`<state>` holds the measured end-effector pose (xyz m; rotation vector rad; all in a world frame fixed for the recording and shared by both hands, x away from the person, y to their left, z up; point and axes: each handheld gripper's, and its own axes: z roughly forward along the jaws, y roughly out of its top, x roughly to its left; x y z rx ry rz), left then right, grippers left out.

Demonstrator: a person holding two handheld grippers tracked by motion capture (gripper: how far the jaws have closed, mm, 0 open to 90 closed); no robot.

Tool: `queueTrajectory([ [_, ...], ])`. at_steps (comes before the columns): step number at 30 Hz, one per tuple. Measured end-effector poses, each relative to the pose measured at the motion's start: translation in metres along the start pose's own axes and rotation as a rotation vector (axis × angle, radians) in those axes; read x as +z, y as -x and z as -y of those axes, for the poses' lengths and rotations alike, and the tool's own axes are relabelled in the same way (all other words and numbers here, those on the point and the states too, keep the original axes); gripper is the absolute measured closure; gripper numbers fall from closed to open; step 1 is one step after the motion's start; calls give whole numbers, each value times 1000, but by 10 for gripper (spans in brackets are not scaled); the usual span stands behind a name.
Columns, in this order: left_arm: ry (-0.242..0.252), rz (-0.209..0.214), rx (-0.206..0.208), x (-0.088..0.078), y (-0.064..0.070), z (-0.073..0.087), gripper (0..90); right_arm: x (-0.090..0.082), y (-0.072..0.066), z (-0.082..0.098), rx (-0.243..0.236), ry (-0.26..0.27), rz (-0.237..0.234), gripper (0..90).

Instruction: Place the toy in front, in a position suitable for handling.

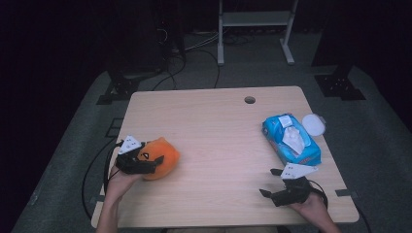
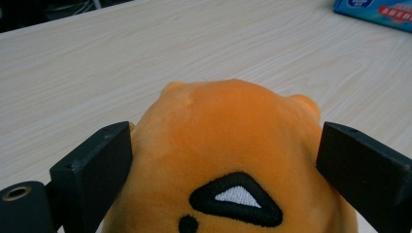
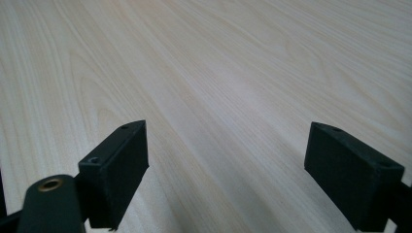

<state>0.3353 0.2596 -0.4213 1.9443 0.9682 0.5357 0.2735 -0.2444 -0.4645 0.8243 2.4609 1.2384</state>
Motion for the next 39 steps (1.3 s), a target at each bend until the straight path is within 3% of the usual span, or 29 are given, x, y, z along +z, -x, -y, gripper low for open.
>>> queueTrajectory([
  [9,-29,8,-47,6,-5,9,35,0,-2,0,-11,-4,-1,148],
  [15,-13,17,-40,6,-6,13,57,1,-3,0,-21,-18,-12,178],
  [27,-12,-19,5,1,2,9,324,1,-3,0,-28,-12,-7,177],
  [30,-1,-13,-5,-1,3,8,351,1,-3,0,-30,-11,-5,178],
  [35,65,37,-113,-7,-8,11,377,1,-2,-1,-27,-3,-1,178],
  [36,93,3,-105,-9,-7,10,383,1,-2,-1,-26,0,3,178],
  [39,127,-7,-98,-13,-4,5,385,0,-1,-1,-27,-1,9,178],
])
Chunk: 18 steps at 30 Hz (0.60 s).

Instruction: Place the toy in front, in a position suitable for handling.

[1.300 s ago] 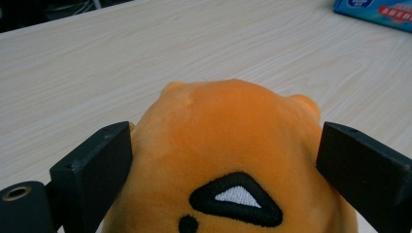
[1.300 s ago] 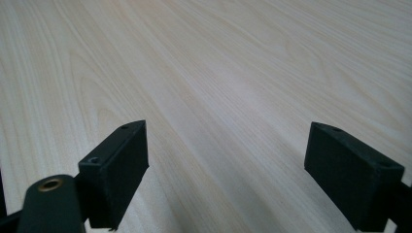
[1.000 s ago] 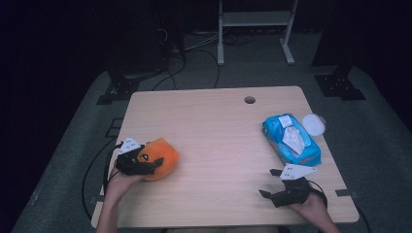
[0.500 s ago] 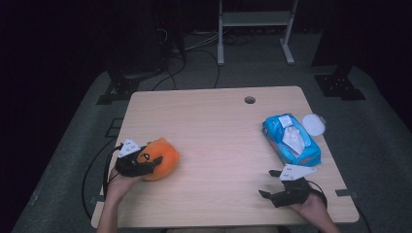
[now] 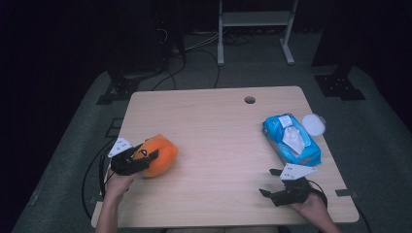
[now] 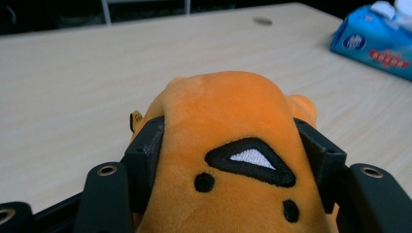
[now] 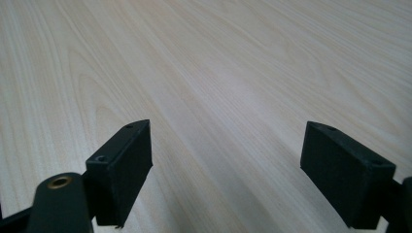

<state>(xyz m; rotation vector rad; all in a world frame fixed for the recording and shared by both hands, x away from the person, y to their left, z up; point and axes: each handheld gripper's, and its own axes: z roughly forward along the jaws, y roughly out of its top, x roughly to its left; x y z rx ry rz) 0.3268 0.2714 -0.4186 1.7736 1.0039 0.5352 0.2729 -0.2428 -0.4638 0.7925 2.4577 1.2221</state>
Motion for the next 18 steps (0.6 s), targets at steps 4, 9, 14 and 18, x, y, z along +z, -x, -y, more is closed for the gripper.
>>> queueTrajectory([
  [4,55,38,20,-3,11,-11,384,-1,1,-1,6,5,13,177],
  [9,53,93,81,2,32,-22,382,-1,1,-1,8,1,18,178],
  [14,88,247,32,9,51,-26,381,-3,3,-1,5,1,15,178],
  [18,78,303,71,19,74,-32,379,-9,6,1,22,15,26,178],
])
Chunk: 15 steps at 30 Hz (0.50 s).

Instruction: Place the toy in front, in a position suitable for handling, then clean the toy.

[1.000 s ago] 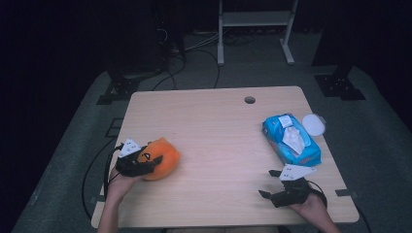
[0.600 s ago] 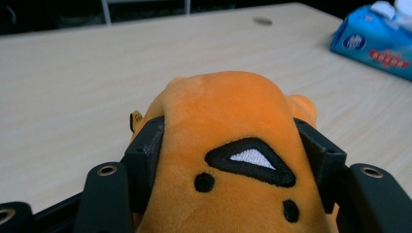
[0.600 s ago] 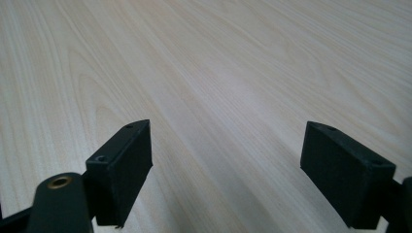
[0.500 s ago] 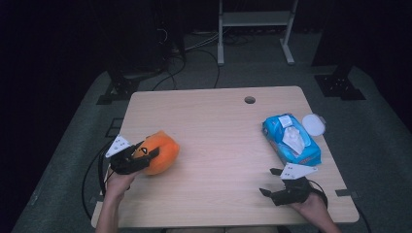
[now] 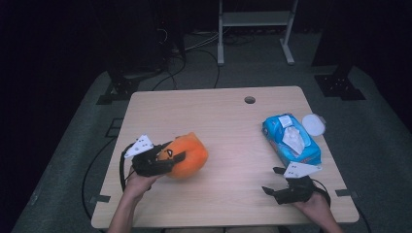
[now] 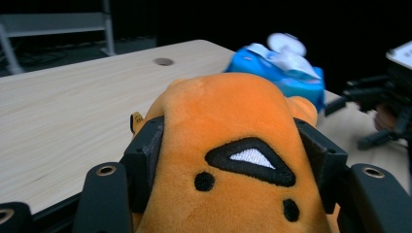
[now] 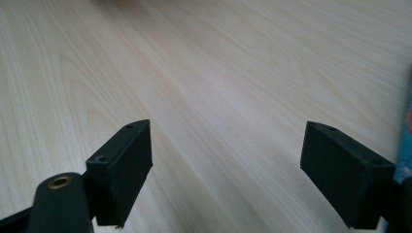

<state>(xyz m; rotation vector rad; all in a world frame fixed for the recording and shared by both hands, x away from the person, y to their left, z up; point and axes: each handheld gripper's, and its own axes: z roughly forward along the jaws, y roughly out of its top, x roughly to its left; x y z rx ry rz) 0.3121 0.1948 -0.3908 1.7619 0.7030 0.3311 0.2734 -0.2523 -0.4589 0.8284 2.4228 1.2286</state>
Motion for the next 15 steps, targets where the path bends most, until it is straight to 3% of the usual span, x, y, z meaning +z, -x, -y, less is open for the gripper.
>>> queueTrajectory([
  [1,-1,9,7,3,3,0,378,-5,2,1,11,26,4,178],
  [7,-34,19,29,19,16,2,373,-10,7,0,36,52,21,178],
  [10,-35,22,20,26,20,5,372,-10,8,-1,40,53,24,179],
  [15,-43,39,44,42,31,6,370,-8,7,1,40,33,17,184],
])
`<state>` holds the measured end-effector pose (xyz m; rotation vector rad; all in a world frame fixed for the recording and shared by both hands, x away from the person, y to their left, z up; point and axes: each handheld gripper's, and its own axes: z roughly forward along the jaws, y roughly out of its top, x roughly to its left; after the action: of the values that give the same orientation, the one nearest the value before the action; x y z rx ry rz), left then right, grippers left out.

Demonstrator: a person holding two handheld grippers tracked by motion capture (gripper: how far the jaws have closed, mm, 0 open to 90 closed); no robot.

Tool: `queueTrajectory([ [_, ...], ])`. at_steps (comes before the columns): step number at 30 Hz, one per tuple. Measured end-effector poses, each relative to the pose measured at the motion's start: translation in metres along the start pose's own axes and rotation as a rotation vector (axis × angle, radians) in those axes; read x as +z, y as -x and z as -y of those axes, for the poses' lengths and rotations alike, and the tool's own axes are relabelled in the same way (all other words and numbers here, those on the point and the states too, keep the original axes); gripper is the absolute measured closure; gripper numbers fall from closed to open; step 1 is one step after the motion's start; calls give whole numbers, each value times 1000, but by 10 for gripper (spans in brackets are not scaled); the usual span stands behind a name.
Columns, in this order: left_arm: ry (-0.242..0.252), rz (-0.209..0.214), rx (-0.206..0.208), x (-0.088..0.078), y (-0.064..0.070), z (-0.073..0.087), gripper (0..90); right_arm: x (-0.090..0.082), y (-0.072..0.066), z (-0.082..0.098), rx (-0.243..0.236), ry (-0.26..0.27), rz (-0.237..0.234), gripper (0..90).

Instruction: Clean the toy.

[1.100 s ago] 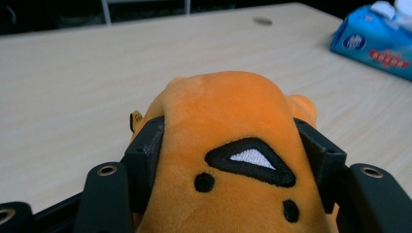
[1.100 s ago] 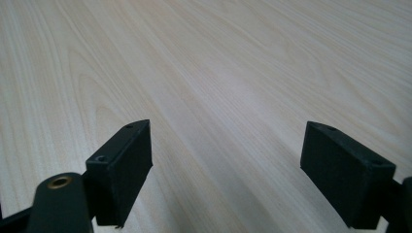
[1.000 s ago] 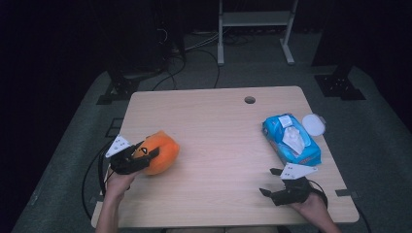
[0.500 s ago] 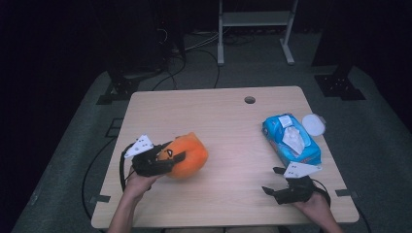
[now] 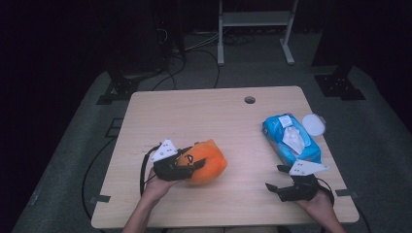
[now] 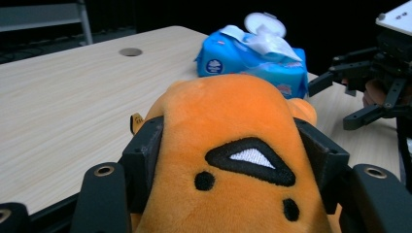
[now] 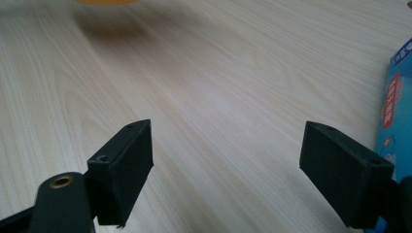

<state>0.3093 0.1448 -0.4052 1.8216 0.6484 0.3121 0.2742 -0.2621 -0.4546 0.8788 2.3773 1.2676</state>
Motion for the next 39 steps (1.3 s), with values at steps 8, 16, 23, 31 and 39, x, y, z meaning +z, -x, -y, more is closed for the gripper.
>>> queueTrajectory([
  [8,-23,41,51,22,22,-1,369,-6,1,2,4,20,9,191],
  [16,-43,89,83,43,39,5,367,-11,6,4,13,43,31,197],
  [23,-95,109,107,61,49,20,359,-15,11,4,25,64,63,205],
  [31,-113,102,112,65,52,27,281,-22,15,0,22,97,92,206],
  [39,-114,101,114,66,52,29,262,-32,35,-20,9,132,155,232],
])
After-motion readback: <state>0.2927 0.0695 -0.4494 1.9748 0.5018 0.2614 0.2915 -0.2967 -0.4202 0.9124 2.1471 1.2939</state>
